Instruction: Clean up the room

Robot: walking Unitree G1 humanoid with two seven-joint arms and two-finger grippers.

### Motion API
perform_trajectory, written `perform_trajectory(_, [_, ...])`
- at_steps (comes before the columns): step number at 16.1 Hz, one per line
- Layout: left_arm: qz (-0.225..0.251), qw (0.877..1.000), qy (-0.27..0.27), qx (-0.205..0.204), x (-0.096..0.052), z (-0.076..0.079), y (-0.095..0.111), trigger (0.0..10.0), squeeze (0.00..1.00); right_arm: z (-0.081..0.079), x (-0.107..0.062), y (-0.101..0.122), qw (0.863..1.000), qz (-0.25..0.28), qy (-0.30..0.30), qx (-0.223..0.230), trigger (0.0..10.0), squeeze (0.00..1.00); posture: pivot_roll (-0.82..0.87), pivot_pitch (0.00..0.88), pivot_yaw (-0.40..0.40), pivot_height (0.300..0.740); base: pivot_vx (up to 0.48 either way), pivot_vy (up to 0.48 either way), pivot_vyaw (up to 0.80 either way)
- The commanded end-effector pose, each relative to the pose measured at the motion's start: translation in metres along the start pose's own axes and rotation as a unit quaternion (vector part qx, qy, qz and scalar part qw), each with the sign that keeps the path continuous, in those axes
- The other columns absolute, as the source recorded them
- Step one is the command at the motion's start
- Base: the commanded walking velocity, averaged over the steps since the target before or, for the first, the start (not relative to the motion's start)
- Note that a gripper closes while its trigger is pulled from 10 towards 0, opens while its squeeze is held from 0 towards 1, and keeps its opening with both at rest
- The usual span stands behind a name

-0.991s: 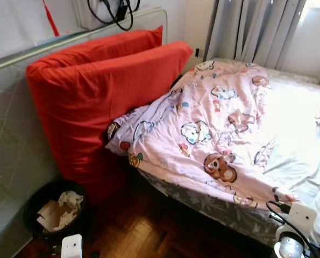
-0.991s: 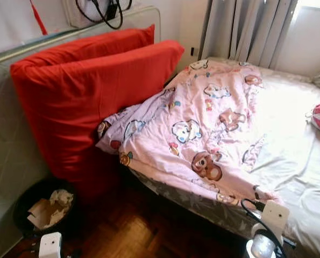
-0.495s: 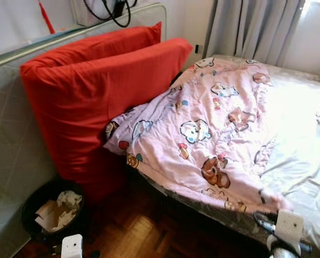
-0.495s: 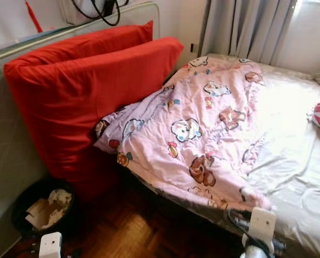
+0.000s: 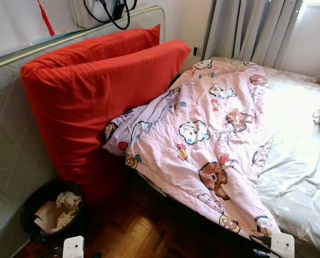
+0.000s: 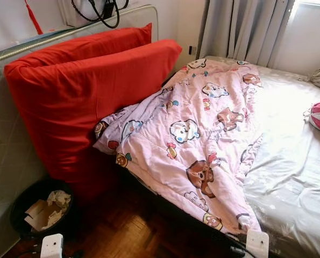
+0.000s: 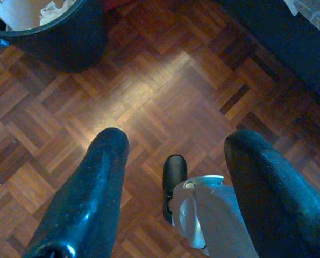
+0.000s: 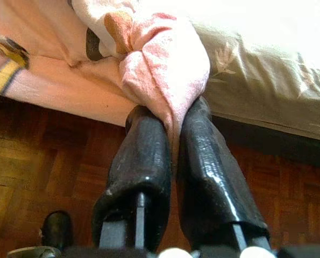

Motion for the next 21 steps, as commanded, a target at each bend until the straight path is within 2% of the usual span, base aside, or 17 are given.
perform_trajectory(1, [-0.009, 1.0, 0.001, 0.009, 0.0, 0.0, -0.004, 10.0, 0.0, -0.002, 0.002, -0.001, 1.0, -0.014, 0.011, 0.004, 10.0, 0.0, 0.05, 0.0, -0.035, 0.74, 0.0, 0.0, 0.0])
perform_trajectory(2, [-0.01, 1.0, 0.001, 0.01, 0.0, 0.0, -0.004, 10.0, 0.0, -0.004, 0.002, -0.001, 1.0, -0.016, 0.017, 0.009, 10.0, 0.0, 0.05, 0.0, -0.036, 0.74, 0.0, 0.0, 0.0])
perform_trajectory(3, [-0.012, 1.0, 0.001, 0.01, 0.0, 0.0, -0.005, 10.0, 0.0, -0.005, 0.002, -0.002, 1.0, -0.019, 0.02, 0.005, 10.0, 0.85, 0.05, 0.0, -0.036, 0.74, 0.0, 0.0, 0.0])
perform_trajectory(9, [-0.016, 1.0, 0.013, 0.005, -0.004, -0.016, -0.005, 10.0, 0.0, -0.015, -0.003, -0.019, 0.998, -0.055, 0.034, 0.005, 10.0, 0.78, 0.06, 0.0, -0.042, 0.74, 0.0, 0.0, 0.0])
perform_trajectory(10, [-0.016, 1.0, 0.015, 0.004, -0.004, -0.018, -0.004, 10.0, 0.0, -0.014, -0.003, -0.02, 0.998, -0.058, 0.032, 0.007, 10.0, 0.63, 0.06, 0.0, -0.044, 0.74, 0.0, 0.0, 0.0])
perform_trajectory(13, [-0.019, 1.0, 0.018, 0.002, -0.005, -0.022, -0.005, 10.0, 0.0, -0.012, -0.002, -0.022, 0.997, -0.067, 0.029, 0.016, 10.0, 0.62, 0.06, 0.0, -0.044, 0.74, 0.0, 0.0, 0.0])
perform_trajectory(14, [-0.022, 1.0, 0.019, 0.001, -0.006, -0.023, -0.007, 10.0, 0.0, -0.01, -0.002, -0.023, 0.997, -0.07, 0.025, 0.019, 10.0, 0.53, 0.06, 0.0, -0.045, 0.74, 0.0, 0.0, 0.0])
perform_trajectory(15, [-0.024, 0.999, 0.021, 0.0, -0.006, -0.024, -0.008, 10.0, 0.0, -0.011, -0.002, -0.023, 0.997, -0.073, 0.028, 0.022, 10.0, 0.61, 0.06, 0.0, -0.044, 0.74, 0.0, 0.0, 0.0])
perform_trajectory(16, [-0.026, 0.999, 0.022, 0.0, -0.007, -0.025, -0.01, 10.0, 0.0, -0.013, -0.002, -0.023, 0.996, -0.076, 0.036, 0.024, 10.0, 0.12, 0.06, 0.0, -0.044, 0.74, 0.0, 0.0, 0.0])
perform_trajectory(17, [-0.028, 0.999, 0.022, -0.001, -0.007, -0.026, -0.01, 10.0, 0.0, -0.019, -0.001, -0.02, 0.995, -0.072, 0.052, 0.038, 10.0, 0.0, 0.06, 0.0, -0.043, 0.74, 0.0, 0.0, 0.0])
perform_trajectory(20, [-0.03, 0.999, 0.021, 0.002, -0.006, -0.025, -0.009, 10.0, 0.0, -0.04, -0.002, -0.009, 0.992, -0.06, 0.106, 0.024, 10.0, 0.0, 0.04, 0.0, -0.029, 0.74, 0.0, 0.0, 0.0])
perform_trajectory(21, [-0.031, 0.999, 0.018, 0.003, -0.006, -0.024, -0.008, 10.0, 0.0, -0.053, -0.004, -0.009, 0.987, -0.065, 0.144, 0.023, 10.0, 0.0, 0.04, 0.0, -0.024, 0.74, 0.0, 0.0, 0.0])
Point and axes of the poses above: a point about 5 cm out from each wrist's last joint towards the gripper, its own x axis pointing out of the wrist towards the gripper, its own y axis along the axis of the wrist's last joint, z = x × y, the point moved 5 cm from there along x, pointing out of the wrist towards the gripper, and after that the axes turned 11 degrees about -x, right-handed, at the moved point
